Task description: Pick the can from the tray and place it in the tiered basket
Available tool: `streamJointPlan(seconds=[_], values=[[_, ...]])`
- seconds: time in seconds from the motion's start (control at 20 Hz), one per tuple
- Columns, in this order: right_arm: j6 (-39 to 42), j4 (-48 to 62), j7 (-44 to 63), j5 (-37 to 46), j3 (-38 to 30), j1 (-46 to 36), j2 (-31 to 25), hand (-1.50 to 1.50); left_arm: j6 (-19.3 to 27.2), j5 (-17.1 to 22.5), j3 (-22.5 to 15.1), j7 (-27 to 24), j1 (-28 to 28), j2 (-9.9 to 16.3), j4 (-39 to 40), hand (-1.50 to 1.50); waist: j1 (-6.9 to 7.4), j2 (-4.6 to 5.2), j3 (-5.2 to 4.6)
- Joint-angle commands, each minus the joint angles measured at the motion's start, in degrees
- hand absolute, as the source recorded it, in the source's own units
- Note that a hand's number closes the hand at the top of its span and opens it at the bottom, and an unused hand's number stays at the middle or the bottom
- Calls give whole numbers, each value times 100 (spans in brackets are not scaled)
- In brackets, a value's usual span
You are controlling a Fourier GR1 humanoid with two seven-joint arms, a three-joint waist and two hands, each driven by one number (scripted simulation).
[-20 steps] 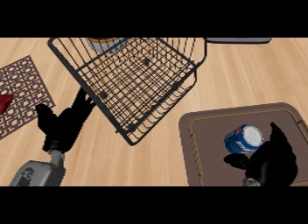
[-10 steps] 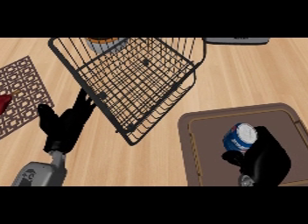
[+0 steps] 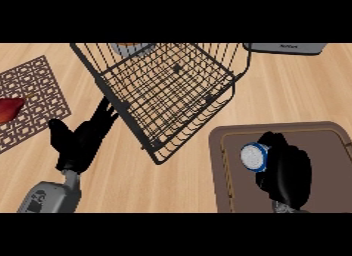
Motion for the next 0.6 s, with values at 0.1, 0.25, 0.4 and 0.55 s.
streamJointPlan(seconds=[0.1,0.25,0.4,0.55], values=[[1059,-225,-2249,-1711,656,-145,-680,150,-51,8,-61,52,-236,-75,29,0,18,143,190],[1633,-803,-2863,-3023,58,-374,-784,150,0,-37,6,-100,-61,-42,5,0,-164,89,182],[2325,-1312,-3265,-4259,-747,-588,-1075,150,-19,12,67,-45,158,59,-173,0,-288,32,178],[3063,-1716,-3328,-5298,-1688,-1204,-1420,150,98,-123,27,-109,259,12,-173,0,-344,19,169]])
